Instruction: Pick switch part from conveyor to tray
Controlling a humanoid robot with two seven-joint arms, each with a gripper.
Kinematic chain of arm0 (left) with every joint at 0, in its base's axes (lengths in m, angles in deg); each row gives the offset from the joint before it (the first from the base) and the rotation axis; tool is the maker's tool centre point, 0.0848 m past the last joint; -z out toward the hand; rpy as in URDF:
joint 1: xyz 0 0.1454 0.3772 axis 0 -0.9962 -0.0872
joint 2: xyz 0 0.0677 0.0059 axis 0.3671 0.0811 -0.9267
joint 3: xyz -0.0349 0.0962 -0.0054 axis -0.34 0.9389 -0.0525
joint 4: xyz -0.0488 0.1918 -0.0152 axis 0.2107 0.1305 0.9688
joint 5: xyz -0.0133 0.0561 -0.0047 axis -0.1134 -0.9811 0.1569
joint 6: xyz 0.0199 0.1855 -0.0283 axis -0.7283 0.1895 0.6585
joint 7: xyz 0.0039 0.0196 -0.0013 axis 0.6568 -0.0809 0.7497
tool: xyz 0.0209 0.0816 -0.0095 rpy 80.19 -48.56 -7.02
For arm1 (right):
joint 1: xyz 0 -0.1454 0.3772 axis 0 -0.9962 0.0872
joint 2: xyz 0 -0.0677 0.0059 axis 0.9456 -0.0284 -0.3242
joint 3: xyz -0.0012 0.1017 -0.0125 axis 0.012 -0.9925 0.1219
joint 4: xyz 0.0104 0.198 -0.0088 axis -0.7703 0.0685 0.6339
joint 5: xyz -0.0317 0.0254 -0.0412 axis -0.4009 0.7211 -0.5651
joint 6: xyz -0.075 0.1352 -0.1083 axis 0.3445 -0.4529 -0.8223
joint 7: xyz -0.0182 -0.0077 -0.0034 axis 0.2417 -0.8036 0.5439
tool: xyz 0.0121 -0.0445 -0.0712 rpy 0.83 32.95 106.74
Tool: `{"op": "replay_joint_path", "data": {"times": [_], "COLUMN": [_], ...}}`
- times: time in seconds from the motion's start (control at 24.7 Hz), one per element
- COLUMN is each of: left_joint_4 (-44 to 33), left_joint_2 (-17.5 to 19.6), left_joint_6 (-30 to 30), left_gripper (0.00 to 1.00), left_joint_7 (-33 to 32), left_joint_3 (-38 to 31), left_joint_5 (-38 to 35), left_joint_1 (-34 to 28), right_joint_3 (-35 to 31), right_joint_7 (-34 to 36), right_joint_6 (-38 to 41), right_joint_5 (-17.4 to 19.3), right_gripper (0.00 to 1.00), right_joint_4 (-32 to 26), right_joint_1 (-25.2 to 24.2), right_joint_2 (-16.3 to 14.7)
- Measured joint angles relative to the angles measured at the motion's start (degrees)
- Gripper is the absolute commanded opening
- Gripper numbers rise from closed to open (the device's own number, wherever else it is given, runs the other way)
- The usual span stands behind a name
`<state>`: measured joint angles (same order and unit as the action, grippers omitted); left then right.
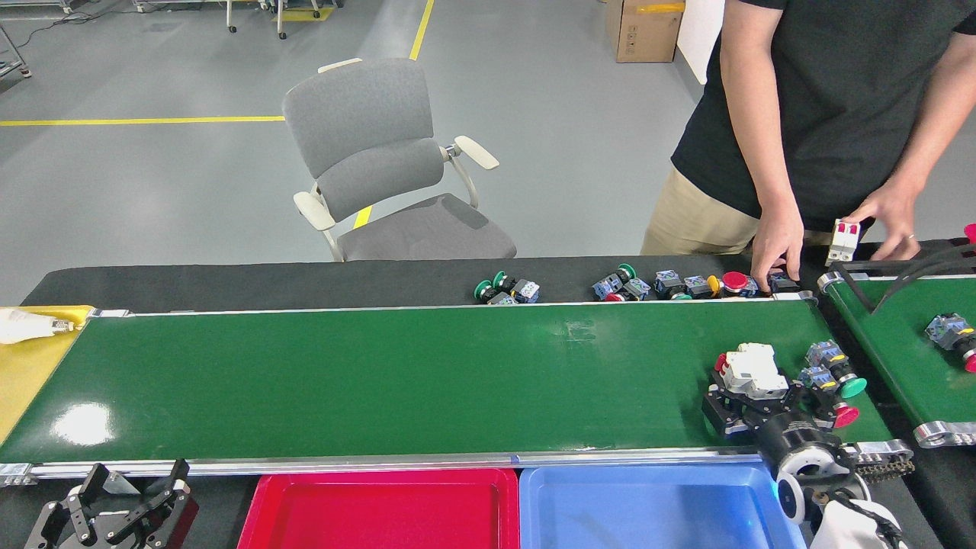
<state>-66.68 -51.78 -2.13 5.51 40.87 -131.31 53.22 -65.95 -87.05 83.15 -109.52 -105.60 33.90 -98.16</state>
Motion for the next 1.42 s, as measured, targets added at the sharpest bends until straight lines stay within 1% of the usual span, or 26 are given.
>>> {"op": "replay_joint_path", "data": {"times": [0.04,0.12,0.2,0.28,0.36,0.4,0.49,0.53,0.57,0.65,0.69,0.73,0.77,0.89,1.01,1.09,1.17,1.33,1.42], "left_joint_4": [0.04,0.09,0.11,0.11,0.1,0.09,0.02,-0.02,-0.1,-0.19,-0.2,-0.22,-0.23,-0.24,-0.24,-0.24,-0.21,0.03,0.08], "left_joint_2": [0.0,0.0,0.0,0.0,0.0,-0.04,-0.39,-0.44,-0.44,-0.44,-0.44,-0.44,-0.44,-0.44,-0.44,-0.44,-0.46,-0.61,-0.61], "left_joint_6": [0.12,0.27,0.4,0.41,0.44,0.47,0.51,0.64,0.73,0.61,0.43,0.28,0.23,-0.5,-2.24,-2.61,-2.76,-2.82,-2.85], "left_gripper": [1.0,1.0,1.0,1.0,1.0,1.0,1.0,1.0,1.0,1.0,1.0,1.0,1.0,1.0,1.0,1.0,1.0,1.0,1.0], "left_joint_7": [0.0,0.01,0.02,0.02,0.02,0.02,0.02,0.02,0.02,0.03,0.04,0.04,0.05,0.09,0.11,0.11,0.11,0.12,0.13], "left_joint_3": [0.04,0.03,-0.1,-0.17,-0.39,-0.52,-0.59,-0.61,-0.64,-0.66,-0.66,-0.66,-0.66,-0.66,-0.66,-0.66,-0.68,-0.99,-1.0], "left_joint_5": [0.0,-0.01,-0.01,-0.01,-0.01,-0.01,-0.01,-0.01,-0.01,0.0,0.0,0.0,0.0,-0.01,-0.87,-1.62,-1.89,-1.91,-1.97], "left_joint_1": [0.02,0.02,0.01,0.0,-0.27,-0.39,-0.49,-0.53,-0.56,-0.64,-0.64,-0.64,-0.65,-0.66,-0.68,-0.68,-0.68,-0.68,-0.65], "right_joint_3": [0.62,1.07,1.13,1.05,0.94,0.76,-0.82,-2.11,-3.02,-3.42,-3.41,-3.46,-3.57,-3.94,-4.76,-4.78,-4.77,-4.74,-4.43], "right_joint_7": [0.22,0.91,2.03,3.44,5.76,6.52,7.75,8.31,8.73,9.44,9.69,10.28,10.56,11.12,11.26,11.17,10.65,7.1,5.48], "right_joint_6": [-0.13,0.25,1.96,3.76,5.02,5.26,5.79,6.06,6.72,8.15,8.82,9.12,9.4,9.66,3.74,-0.84,-3.07,-4.53,-4.63], "right_joint_5": [0.17,0.28,0.29,0.34,0.56,0.67,1.02,1.27,1.69,2.05,2.07,2.1,2.15,2.19,2.0,1.33,-0.05,-0.84,-0.93], "right_gripper": [0.31,0.06,0.02,0.01,0.01,0.01,0.06,0.09,0.2,0.78,0.97,0.98,0.99,0.98,0.97,0.96,0.95,0.96,0.96], "right_joint_4": [-0.05,-0.19,-1.12,-3.9,-8.66,-11.94,-19.29,-23.3,-26.47,-29.47,-29.78,-29.97,-30.14,-30.76,-31.46,-31.61,-31.69,-31.54,-30.6], "right_joint_1": [0.0,-0.01,-0.26,-1.3,-4.08,-6.43,-12.05,-15.69,-19.79,-26.78,-29.18,-31.04,-31.82,-32.11,-31.21,-29.8,-29.43,-28.5,-25.57], "right_joint_2": [0.0,0.04,0.06,0.06,0.05,0.02,0.01,0.01,-0.02,-0.03,0.02,0.36,1.08,3.99,5.61,5.67,5.71,5.72,5.72]}}
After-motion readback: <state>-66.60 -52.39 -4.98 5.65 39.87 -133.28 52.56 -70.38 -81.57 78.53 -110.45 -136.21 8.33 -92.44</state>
